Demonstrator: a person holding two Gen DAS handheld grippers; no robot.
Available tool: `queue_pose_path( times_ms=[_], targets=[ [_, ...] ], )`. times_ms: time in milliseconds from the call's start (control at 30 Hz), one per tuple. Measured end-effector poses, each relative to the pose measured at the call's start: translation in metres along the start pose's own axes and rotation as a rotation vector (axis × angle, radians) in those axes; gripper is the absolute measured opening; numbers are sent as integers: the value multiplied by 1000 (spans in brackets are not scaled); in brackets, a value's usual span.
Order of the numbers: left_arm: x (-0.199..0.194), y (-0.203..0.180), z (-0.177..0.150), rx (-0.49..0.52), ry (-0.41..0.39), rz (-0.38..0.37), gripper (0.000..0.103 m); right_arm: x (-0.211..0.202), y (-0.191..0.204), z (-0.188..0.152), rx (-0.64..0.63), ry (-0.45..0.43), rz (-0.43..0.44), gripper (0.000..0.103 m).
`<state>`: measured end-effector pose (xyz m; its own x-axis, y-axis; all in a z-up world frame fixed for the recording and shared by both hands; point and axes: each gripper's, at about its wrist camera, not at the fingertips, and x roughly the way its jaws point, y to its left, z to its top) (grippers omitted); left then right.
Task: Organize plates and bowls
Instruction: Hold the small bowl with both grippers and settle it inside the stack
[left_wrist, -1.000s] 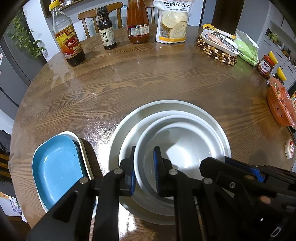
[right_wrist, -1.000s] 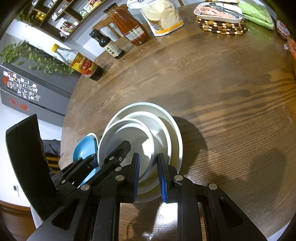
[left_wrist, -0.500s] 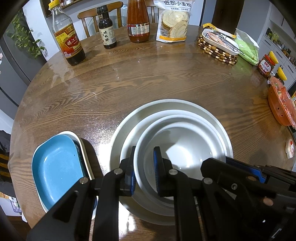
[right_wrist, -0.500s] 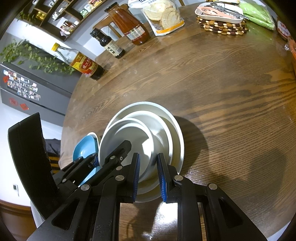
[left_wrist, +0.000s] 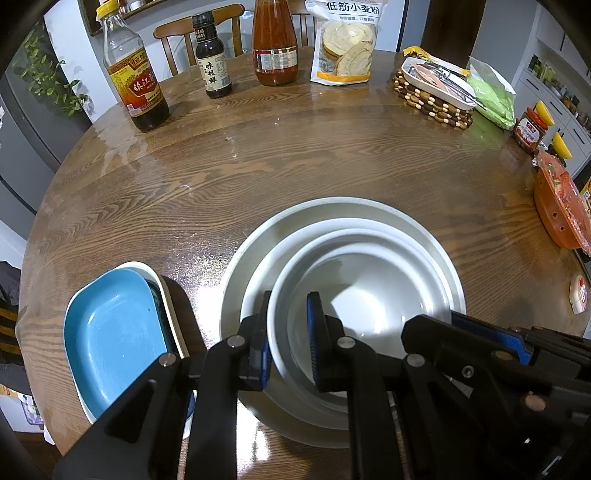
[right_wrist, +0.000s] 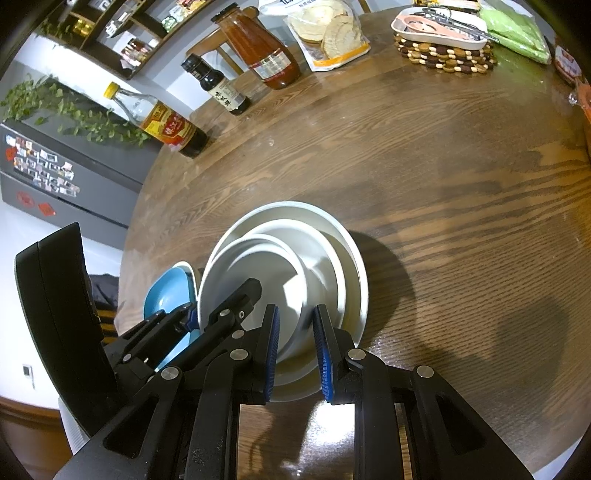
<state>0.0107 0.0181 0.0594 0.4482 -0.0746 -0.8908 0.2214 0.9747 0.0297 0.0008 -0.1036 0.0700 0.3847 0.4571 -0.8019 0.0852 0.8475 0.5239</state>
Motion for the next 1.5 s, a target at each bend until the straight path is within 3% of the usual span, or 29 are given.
queue_pose_path(
  times_ms=[1500],
  targets=[
    [-8,1,-2,29,-3,13,18,-8,3,-4,-34,-17,-3,23]
  ],
)
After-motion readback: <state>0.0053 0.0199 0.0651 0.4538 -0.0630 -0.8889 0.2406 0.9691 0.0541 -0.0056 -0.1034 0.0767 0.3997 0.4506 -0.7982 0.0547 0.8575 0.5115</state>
